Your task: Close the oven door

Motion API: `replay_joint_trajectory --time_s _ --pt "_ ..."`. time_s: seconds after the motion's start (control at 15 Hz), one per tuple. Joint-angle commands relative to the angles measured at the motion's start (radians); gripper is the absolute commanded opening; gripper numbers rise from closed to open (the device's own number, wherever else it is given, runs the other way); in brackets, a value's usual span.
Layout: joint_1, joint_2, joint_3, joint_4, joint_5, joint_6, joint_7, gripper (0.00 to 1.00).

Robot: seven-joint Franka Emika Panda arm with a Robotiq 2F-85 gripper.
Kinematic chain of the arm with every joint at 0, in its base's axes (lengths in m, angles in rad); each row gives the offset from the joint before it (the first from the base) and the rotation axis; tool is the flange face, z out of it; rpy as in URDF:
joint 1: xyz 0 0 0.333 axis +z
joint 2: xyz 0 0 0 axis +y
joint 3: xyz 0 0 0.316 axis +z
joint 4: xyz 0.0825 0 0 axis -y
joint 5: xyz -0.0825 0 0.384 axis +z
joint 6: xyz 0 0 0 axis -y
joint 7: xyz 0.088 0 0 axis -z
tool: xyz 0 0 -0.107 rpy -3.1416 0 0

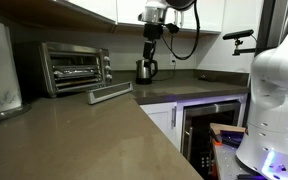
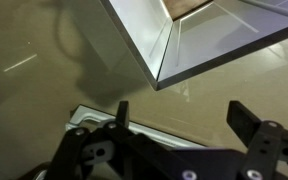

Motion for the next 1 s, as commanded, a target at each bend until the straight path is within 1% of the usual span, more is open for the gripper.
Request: replay_joint_trajectory --time_s 0.0,0.33,0.47,0.67,0.93 --pt "0.003 0.000 -0.002 0.002 -0.001 -0.003 0.001 1.00" --pt "0.003 0.000 -0.002 0.002 -0.001 -0.003 0.001 1.00" --pt "-0.014 0.010 0.015 0.015 -0.040 0.017 0.025 1.00" --pt "-0.020 0.033 0.021 0.029 -0.072 0.077 0.047 1.00" --pt "-0.009 0.091 0.001 0.045 -0.041 0.182 0.044 1.00"
